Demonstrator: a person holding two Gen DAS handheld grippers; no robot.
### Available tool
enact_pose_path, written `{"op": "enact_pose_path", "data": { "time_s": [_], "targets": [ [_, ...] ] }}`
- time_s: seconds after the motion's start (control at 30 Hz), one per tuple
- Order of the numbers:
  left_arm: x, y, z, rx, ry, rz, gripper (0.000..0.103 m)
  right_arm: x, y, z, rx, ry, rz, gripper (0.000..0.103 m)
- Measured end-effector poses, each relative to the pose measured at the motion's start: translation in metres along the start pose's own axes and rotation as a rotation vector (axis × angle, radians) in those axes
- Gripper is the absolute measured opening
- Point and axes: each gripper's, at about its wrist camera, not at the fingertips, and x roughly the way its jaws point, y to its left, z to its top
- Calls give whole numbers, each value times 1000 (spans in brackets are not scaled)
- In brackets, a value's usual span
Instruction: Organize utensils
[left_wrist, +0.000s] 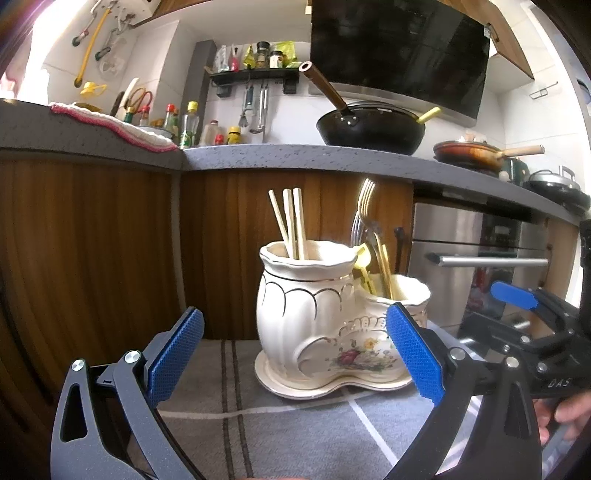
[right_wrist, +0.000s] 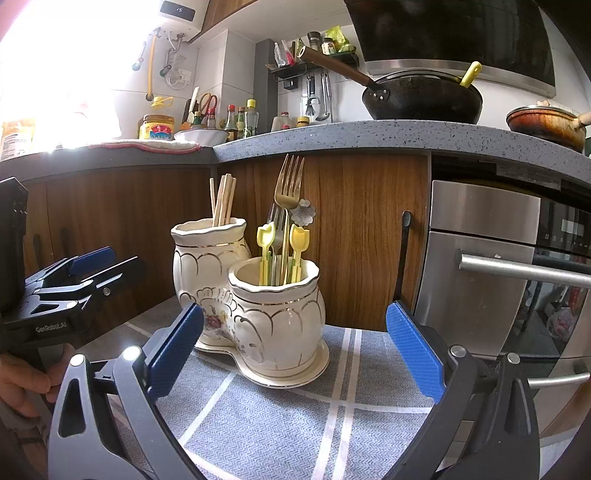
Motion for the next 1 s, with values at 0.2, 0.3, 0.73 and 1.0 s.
{"op": "enact_pose_path", "data": {
  "time_s": [0.2, 0.3, 0.73, 1.0],
  "targets": [
    [-1, -1, 1, 5, -1, -3, 98, 0, 0, 0, -1, 1, 1, 98],
    [-1, -2, 2, 6, 0, -4, 98, 0, 0, 0, 0, 0, 0, 98],
    [0, -4, 3, 13, -2, -13, 98, 0, 0, 0, 0, 1, -2, 98],
    [0, -4, 3, 16, -2, -15, 98, 0, 0, 0, -1, 0, 0, 98]
  ]
}}
